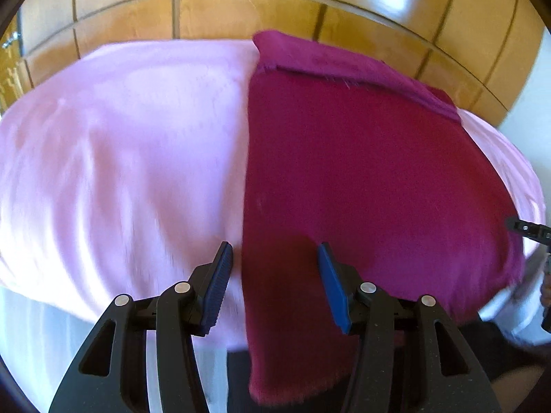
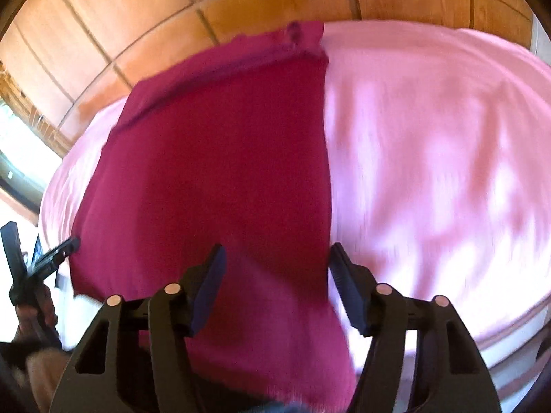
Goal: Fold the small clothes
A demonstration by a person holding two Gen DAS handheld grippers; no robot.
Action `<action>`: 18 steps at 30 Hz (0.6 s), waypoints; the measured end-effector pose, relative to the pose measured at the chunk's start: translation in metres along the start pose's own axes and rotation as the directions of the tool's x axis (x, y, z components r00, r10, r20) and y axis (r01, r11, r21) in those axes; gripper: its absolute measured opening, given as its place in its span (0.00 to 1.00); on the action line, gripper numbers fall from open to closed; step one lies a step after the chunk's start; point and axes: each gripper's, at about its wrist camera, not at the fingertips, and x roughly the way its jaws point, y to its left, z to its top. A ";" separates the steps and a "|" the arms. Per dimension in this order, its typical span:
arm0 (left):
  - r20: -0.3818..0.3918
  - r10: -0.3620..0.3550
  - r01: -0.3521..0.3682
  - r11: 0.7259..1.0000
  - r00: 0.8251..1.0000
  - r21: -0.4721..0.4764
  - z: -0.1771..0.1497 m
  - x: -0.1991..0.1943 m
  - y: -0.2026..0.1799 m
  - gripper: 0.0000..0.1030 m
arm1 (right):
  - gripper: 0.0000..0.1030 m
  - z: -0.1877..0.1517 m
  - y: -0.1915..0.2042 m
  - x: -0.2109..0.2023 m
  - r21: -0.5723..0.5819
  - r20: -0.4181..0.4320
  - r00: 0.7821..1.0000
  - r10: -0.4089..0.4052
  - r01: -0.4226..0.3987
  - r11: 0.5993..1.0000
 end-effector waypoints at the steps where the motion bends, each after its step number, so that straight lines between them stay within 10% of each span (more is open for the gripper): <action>1: -0.022 -0.022 0.022 1.000 1.000 -0.005 -0.005 -0.001 0.000 0.48 | 0.50 -0.008 0.000 -0.003 0.007 -0.018 1.000 0.010 -0.009 1.000; 5: -0.079 -0.076 0.076 0.997 0.994 0.002 -0.013 -0.002 -0.001 0.08 | 0.23 -0.022 0.002 -0.004 0.013 -0.091 0.995 0.041 -0.040 0.999; 8: -0.072 -0.151 0.149 0.988 0.986 -0.038 -0.005 -0.009 0.005 0.06 | 0.10 -0.016 0.003 -0.006 0.015 -0.112 0.990 0.090 -0.088 0.996; 18: 0.100 -0.399 0.411 0.892 0.911 -0.187 0.080 -0.013 0.021 0.06 | 0.09 0.064 0.003 -0.021 0.109 0.087 0.948 0.305 -0.314 0.943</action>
